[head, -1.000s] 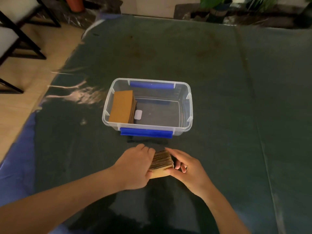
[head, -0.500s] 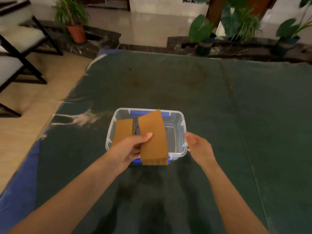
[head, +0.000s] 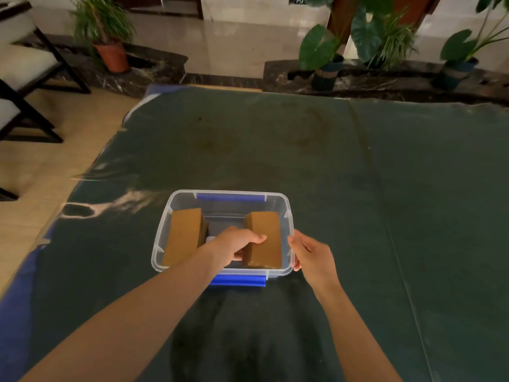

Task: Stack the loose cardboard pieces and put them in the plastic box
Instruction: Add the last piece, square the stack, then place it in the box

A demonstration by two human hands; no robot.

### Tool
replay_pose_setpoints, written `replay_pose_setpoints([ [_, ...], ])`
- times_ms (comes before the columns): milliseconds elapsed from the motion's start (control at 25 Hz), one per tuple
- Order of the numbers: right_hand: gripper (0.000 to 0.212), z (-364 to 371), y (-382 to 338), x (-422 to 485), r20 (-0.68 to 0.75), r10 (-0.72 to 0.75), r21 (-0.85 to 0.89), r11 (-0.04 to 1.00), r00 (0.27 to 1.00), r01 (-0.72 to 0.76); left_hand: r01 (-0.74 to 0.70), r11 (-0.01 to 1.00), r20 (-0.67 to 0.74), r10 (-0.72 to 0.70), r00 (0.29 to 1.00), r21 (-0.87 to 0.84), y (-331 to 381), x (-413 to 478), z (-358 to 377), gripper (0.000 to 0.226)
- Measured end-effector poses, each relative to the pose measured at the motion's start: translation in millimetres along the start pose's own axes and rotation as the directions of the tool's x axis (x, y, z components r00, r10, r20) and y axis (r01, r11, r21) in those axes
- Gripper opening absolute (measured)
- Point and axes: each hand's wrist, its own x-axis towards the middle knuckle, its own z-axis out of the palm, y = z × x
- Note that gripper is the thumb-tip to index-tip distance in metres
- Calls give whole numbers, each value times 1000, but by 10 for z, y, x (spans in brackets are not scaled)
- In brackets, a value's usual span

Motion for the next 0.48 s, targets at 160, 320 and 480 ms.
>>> replay_pose_setpoints([
  [160,39,19,56,7,-11,-5,78,997,1000,6,8,1000,71,-7,997,-11,-7,95,99,60],
  [320,38,35,101,15,-21,19,93,996,1000,-17,26,1000,107,-24,994,-17,50,67,88,56],
  [480,38,26,84,31,-12,36,106,994,999,-35,-136,970,-21,143,990,202,4,38,188,53],
])
